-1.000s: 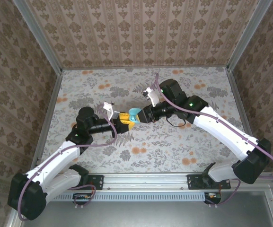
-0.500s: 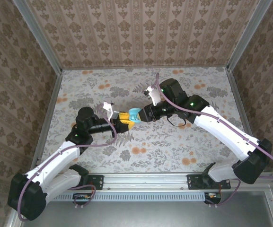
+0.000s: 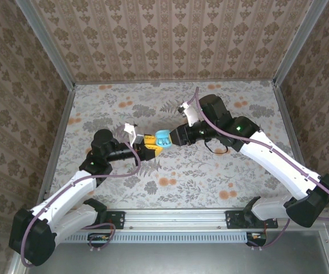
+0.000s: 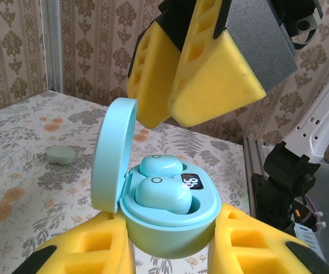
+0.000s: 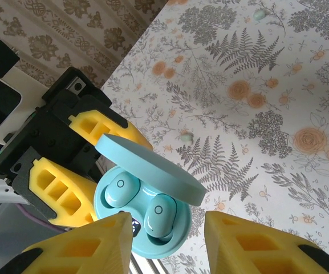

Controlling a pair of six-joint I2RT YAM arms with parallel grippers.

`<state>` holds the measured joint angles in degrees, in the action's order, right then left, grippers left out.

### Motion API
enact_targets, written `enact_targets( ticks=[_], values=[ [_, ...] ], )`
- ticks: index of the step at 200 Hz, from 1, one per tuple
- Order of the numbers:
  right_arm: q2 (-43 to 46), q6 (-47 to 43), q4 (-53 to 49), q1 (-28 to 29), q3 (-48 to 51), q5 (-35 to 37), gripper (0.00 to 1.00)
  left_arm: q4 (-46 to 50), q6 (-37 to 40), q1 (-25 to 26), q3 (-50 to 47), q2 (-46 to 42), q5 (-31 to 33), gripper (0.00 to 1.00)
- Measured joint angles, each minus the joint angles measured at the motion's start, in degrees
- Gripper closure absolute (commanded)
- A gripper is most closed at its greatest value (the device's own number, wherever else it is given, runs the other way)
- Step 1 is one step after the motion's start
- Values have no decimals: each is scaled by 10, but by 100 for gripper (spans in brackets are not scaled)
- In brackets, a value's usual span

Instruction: Insert wireless bluetooth earbuds into charging case

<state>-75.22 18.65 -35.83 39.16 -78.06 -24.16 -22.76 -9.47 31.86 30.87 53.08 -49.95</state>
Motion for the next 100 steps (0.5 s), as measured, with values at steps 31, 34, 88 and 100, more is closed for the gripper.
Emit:
enact_targets(
  ticks=[31,34,88,100],
  values=[
    [0,9,1,1,0,1,61,0,0,0,0,0,0,88],
    [0,10,1,1,0,2,61,0,0,0,0,0,0,88],
    [12,26,24,-8,-2,17,60,0,0,0,0,0,0,88],
    [12,31,29,-12,-8,17,60,0,0,0,1,0,0,88]
  ],
)
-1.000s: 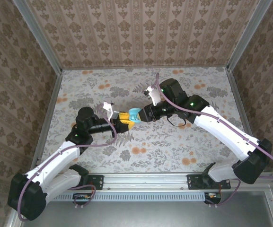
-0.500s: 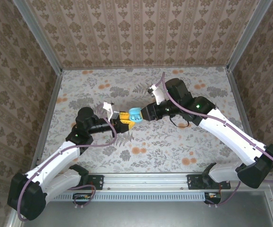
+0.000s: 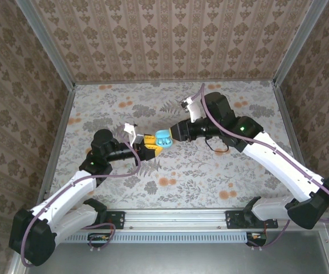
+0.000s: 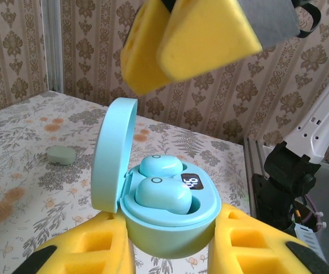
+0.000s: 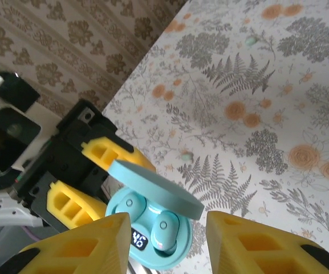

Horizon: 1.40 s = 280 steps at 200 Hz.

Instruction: Insert wireless bluetooth earbuds into charging case

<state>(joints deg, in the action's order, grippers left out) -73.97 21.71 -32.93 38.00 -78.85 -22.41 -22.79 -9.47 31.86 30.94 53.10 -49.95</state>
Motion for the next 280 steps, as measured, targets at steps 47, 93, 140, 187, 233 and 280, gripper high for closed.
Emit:
enact_targets(
  ticks=[47,93,140,187,233,280],
  values=[
    [-30,24,28,-4,-33,-13,61,0,0,4,5,0,0,88],
    [-55,36,28,-4,-39,-51,62,-3,0,4,7,5,1,88],
    [-42,42,16,-4,-18,-77,63,-17,0,4,8,23,3,88],
    [-11,52,1,-9,-2,-85,62,-33,-2,4,10,32,5,88],
    [8,99,9,-32,23,-75,56,-35,-7,4,10,31,10,88],
    [10,188,78,-44,89,-85,52,-41,-10,4,10,21,28,87]
  ],
)
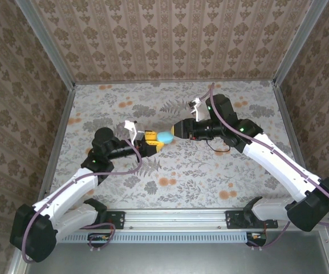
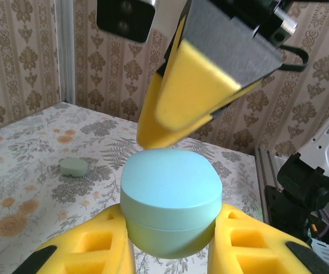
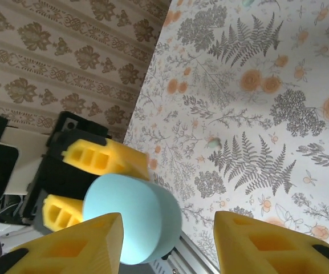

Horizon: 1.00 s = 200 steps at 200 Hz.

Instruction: Insert wireless bluetooth earbuds into charging case

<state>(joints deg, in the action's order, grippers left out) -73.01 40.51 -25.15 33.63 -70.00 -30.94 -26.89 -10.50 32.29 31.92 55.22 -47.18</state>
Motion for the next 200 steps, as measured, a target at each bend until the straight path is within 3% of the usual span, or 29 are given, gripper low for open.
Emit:
enact_targets(
  ticks=[134,157,200],
  values=[
    [-32,157,186,4,57,-85,47,-59,-17,0,0,22,26,87],
    [-41,174,207,6,58,-95,54,-62,-19,0,0,24,30,86],
    [-44,203,235,0,62,-99,78,-61,-17,-1,-1,21,40,80]
  ],
)
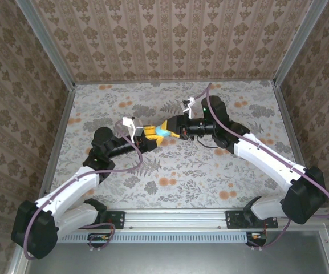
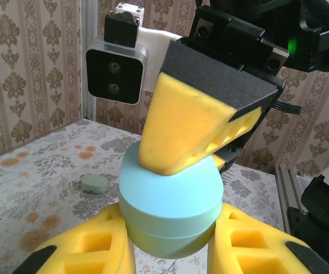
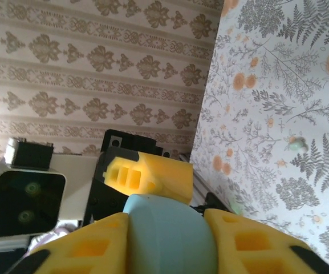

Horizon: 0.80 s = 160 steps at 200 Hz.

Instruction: Insert wireless bluetooth earbuds into charging case

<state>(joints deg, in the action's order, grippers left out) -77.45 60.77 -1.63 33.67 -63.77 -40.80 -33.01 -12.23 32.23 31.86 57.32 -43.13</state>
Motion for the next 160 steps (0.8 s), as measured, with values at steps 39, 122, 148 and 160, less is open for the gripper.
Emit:
enact_targets(
  ticks=[39,122,148,160],
  values=[
    [-11,10,15,3,0,-2,80,45,26,0,-1,-28,23,57],
    [-109,-41,-34,-28,-49,47,78,227,91,-9,-14,-172,153,23],
    [-190,-80,-60,-34,-103,69,76,275,94,-31,-23,-212,196,23],
    [-235,-95,-63,-34,-133,76,76,297,95,-39,-24,-225,212,23]
  ],
)
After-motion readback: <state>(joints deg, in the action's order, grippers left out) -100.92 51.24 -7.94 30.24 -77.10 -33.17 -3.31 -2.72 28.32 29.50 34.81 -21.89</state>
